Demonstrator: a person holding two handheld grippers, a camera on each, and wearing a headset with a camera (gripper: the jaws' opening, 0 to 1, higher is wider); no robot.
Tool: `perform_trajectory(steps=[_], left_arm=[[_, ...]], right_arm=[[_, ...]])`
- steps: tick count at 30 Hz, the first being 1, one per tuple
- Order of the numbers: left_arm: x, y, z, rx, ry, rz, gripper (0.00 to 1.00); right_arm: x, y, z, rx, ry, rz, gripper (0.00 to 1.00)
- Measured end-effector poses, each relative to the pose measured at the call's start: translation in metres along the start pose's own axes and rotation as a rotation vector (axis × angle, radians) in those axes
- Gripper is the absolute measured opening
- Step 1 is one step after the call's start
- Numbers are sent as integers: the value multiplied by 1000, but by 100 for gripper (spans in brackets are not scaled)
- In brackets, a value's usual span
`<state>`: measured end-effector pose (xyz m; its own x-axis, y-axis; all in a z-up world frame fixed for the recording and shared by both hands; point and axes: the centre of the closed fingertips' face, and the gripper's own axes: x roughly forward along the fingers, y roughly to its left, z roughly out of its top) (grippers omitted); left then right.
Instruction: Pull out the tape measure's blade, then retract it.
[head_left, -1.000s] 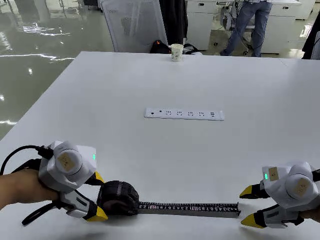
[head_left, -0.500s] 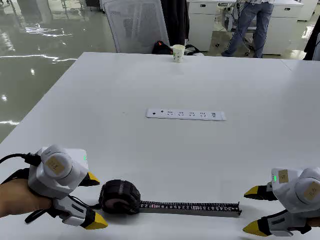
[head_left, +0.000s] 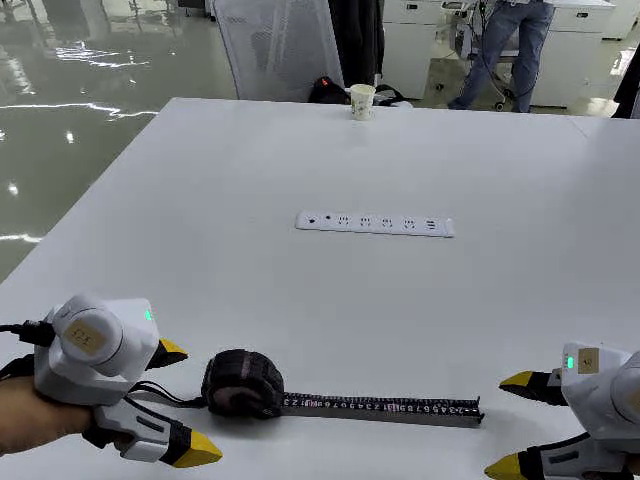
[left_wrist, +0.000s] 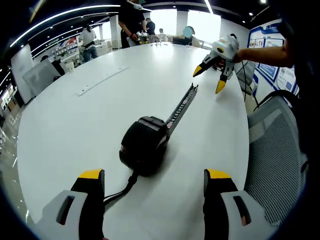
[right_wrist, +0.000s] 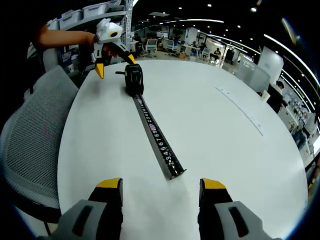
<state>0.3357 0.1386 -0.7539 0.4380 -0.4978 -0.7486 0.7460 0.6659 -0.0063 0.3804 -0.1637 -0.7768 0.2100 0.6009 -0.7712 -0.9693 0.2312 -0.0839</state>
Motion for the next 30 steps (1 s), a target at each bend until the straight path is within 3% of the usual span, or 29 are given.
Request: perform_trajectory(steps=[7, 12, 27, 30], left_arm=[[-3, -4, -3, -66, -43, 47, 86], [-4, -13, -3, -105, -84, 63, 88], [-8, -30, 2, -191, -188, 172, 94], [-9, -33, 1, -200, -193, 180, 95]], right_arm=[[-1, 9, 1, 44, -22, -18, 66], [-2, 15, 4, 83, -47, -37, 71], [-4, 29, 13, 188, -110, -75, 80], [-4, 32, 15, 206, -124, -85, 82]])
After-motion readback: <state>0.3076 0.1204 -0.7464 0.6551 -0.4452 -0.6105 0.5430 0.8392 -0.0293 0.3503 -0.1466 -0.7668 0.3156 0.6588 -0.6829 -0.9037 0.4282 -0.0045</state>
